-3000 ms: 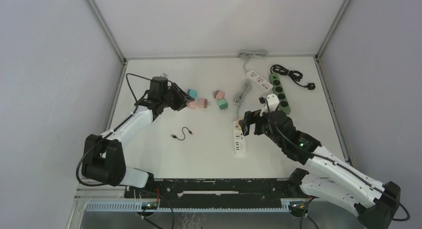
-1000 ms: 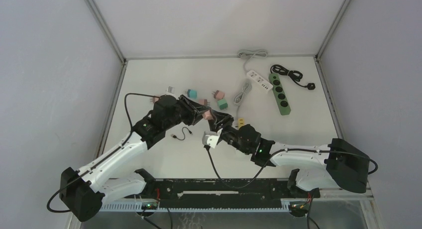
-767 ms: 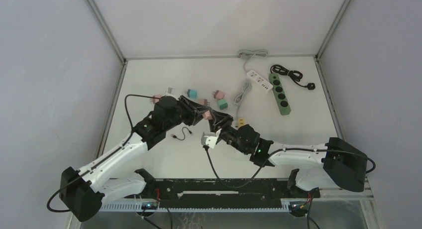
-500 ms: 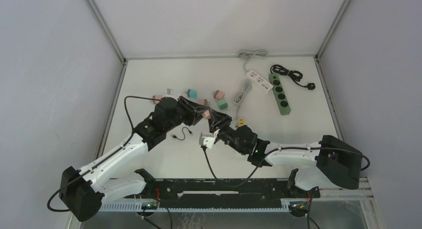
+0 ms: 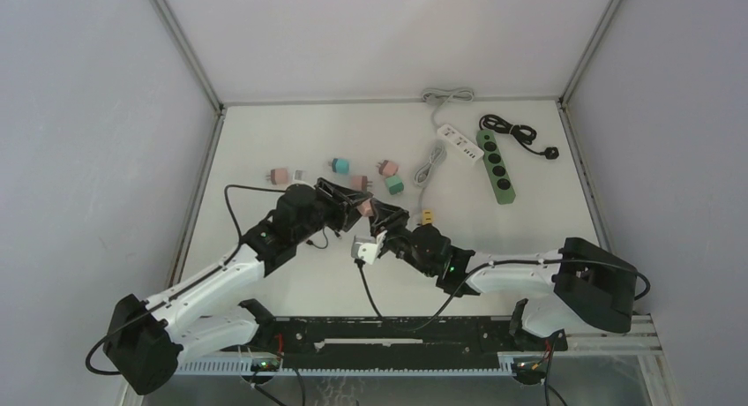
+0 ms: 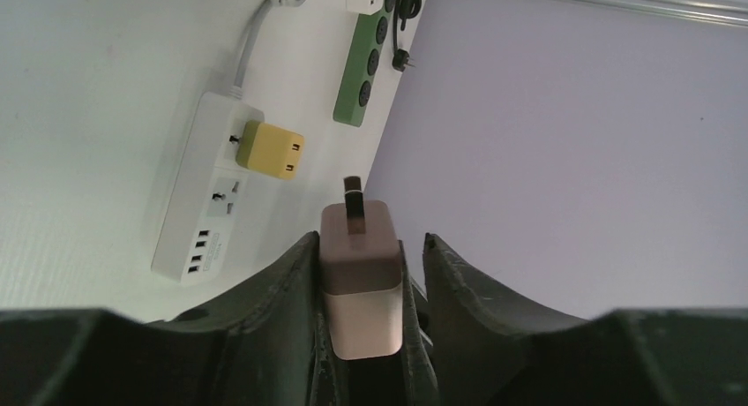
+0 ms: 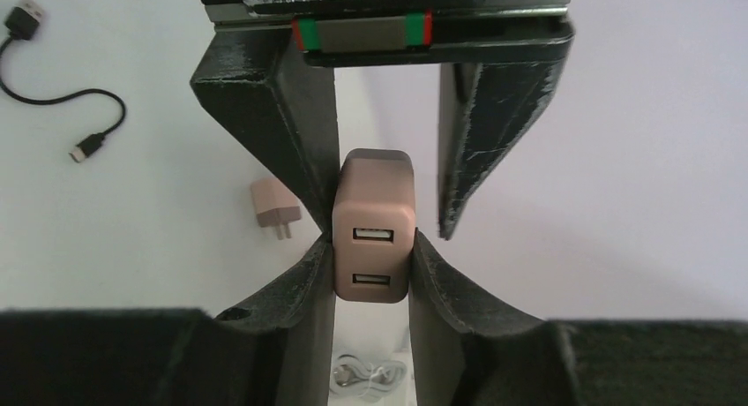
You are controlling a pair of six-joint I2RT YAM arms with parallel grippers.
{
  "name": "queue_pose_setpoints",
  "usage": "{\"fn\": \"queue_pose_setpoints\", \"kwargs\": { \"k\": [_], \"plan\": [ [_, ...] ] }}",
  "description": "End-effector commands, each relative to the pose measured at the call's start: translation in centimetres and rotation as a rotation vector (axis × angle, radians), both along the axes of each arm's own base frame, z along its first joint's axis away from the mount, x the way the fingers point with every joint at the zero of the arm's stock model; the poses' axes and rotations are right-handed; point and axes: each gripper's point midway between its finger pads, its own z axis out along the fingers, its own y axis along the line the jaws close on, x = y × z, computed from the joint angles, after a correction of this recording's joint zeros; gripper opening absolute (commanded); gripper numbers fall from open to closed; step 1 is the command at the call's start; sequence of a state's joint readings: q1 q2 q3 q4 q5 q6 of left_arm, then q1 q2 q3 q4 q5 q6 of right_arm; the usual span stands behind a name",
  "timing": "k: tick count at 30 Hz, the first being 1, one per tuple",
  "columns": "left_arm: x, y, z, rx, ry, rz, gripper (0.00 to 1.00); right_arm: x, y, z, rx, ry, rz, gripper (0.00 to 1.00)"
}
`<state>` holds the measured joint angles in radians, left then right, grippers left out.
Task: Insert the plug
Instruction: Pick up the plug from the center of the board.
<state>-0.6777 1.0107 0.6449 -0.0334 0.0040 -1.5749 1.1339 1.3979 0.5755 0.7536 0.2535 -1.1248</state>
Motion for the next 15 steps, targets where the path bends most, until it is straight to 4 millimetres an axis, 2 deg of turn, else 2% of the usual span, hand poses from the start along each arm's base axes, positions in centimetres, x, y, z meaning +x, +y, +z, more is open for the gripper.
{"fn": "queue_pose_setpoints", "kwargs": {
  "k": [1, 5, 10, 15],
  "plan": [
    [-1.9, -1.1, 1.8, -0.071, -0.034, -0.074, 0.56, -0.3, -0.3, 1.5, 0.103, 0.081, -0.005, 0.00],
    [-1.7, -0.2, 1.9, -0.061, -0.060, -0.045, 0.73, -0.5, -0.9, 1.3, 0.122, 0.136, -0.024, 0.00],
    [-1.3, 1.8, 1.6, 0.043, -0.113, -0.013, 0.78, -0.5, -2.0, 1.5, 0.168, 0.318, -0.099, 0.00],
    [-0.5, 4.9, 0.7, 0.278, -0.191, 0.046, 0.88, -0.7, -3.9, 1.4, 0.201, 0.464, -0.196, 0.00]
  ]
}}
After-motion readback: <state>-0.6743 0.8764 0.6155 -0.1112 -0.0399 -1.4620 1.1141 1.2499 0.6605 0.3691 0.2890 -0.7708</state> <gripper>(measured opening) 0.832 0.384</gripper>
